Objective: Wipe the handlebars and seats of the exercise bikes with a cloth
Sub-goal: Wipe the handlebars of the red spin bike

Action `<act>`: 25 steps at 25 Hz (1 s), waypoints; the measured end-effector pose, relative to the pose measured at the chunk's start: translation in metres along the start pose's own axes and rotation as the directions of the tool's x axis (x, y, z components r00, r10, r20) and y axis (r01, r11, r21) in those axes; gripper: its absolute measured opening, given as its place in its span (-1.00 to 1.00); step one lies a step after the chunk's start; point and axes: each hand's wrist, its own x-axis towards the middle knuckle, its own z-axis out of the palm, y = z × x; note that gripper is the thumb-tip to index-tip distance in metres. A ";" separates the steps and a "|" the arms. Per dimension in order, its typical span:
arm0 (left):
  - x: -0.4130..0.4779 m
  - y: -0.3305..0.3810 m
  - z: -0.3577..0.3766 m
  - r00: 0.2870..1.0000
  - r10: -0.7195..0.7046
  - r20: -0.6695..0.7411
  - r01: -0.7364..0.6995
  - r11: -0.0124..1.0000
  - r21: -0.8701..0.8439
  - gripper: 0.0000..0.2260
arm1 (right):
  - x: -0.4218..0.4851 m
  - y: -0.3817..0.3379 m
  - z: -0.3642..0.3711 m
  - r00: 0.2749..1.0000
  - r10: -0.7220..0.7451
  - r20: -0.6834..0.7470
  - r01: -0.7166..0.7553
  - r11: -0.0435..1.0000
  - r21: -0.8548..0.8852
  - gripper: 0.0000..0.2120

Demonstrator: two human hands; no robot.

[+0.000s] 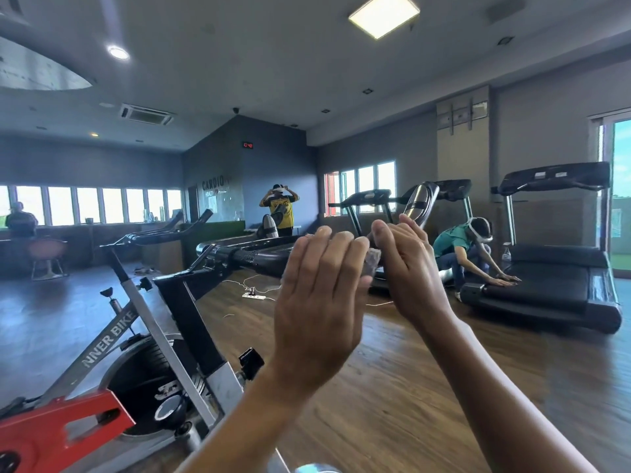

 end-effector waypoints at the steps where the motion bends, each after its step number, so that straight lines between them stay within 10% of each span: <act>1: -0.004 -0.002 0.003 0.999 0.020 -0.030 -0.021 0.999 -0.044 -0.66 | 0.002 0.000 0.000 0.999 0.049 -0.005 -0.049 0.999 -0.017 -0.52; 10: -0.001 -0.020 0.010 0.969 -0.156 -0.189 0.090 0.943 -0.320 -0.66 | -0.002 -0.037 0.022 0.972 0.125 -0.199 -0.131 0.991 -0.019 -0.45; 15: -0.019 -0.076 0.034 0.860 -0.481 -0.172 0.251 0.692 -0.677 -0.67 | -0.001 -0.063 0.041 0.954 0.178 -0.241 -0.217 0.965 -0.147 -0.39; 25: -0.027 -0.095 0.057 0.796 -0.576 -0.187 0.316 0.659 -0.683 -0.53 | -0.003 -0.066 0.049 0.920 0.207 -0.334 -0.244 0.967 -0.073 -0.43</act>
